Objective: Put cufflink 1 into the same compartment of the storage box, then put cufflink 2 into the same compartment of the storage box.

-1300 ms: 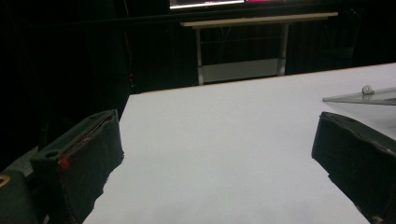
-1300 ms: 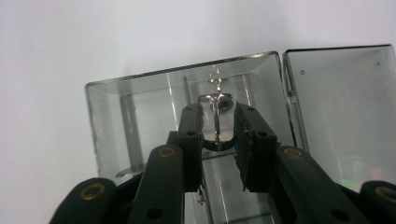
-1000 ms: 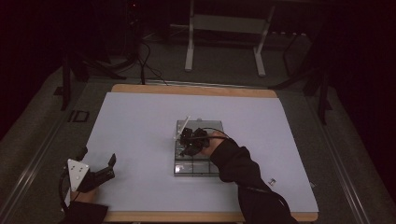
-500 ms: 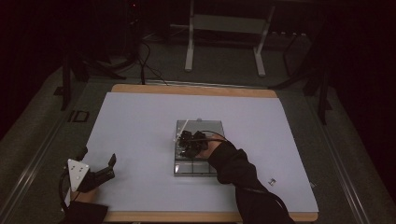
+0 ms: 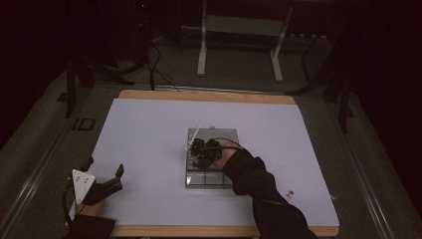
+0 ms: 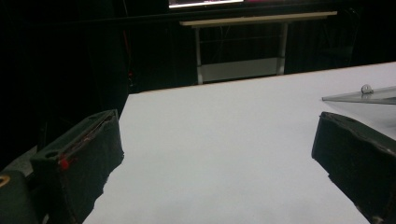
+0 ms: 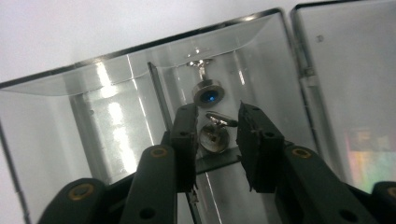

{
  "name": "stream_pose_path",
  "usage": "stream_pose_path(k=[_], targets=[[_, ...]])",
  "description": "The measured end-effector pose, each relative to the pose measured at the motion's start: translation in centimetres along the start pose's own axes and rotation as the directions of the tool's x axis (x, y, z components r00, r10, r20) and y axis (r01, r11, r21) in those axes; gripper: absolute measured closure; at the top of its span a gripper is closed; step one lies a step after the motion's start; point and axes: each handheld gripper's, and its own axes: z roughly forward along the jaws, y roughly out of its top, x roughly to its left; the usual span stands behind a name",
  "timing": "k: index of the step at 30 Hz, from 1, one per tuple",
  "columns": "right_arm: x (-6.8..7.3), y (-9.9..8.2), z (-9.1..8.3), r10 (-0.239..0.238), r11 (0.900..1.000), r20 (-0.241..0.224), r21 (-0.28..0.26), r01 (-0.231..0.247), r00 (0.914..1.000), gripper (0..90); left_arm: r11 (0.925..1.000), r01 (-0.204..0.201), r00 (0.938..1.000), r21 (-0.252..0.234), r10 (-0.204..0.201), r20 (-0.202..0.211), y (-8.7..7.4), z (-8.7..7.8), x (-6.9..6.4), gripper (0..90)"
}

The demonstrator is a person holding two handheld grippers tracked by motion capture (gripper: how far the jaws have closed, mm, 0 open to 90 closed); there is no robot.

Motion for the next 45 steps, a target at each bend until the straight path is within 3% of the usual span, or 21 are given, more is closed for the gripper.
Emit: stream_pose_path(k=[3,8,19,45], targets=[[0.0,-0.1,-0.9,-0.002,0.9999,-0.006,-0.013,0.002,1.0000,65.6,1.0000,-0.001,1.0000,0.000,0.001,0.000,0.0,0.0,0.0,2.8],[-0.1,-0.5,-2.5,-0.014,0.9999,-0.015,0.010,0.014,0.9998,60.3,1.0000,-0.004,1.0000,0.000,0.004,-0.002,0.0,0.0,0.0,2.8],[-0.1,-2.6,-5.7,-0.030,0.9986,0.008,0.043,0.030,0.9995,60.3,1.0000,-0.006,1.0000,-0.001,0.006,-0.003,0.0,0.0,-0.1,2.8],[-0.3,-9.4,-9.1,-0.074,0.9802,-0.001,0.184,0.073,0.9972,62.6,1.0000,-0.007,1.0000,0.006,0.007,-0.003,0.0,0.1,-0.1,2.8]])
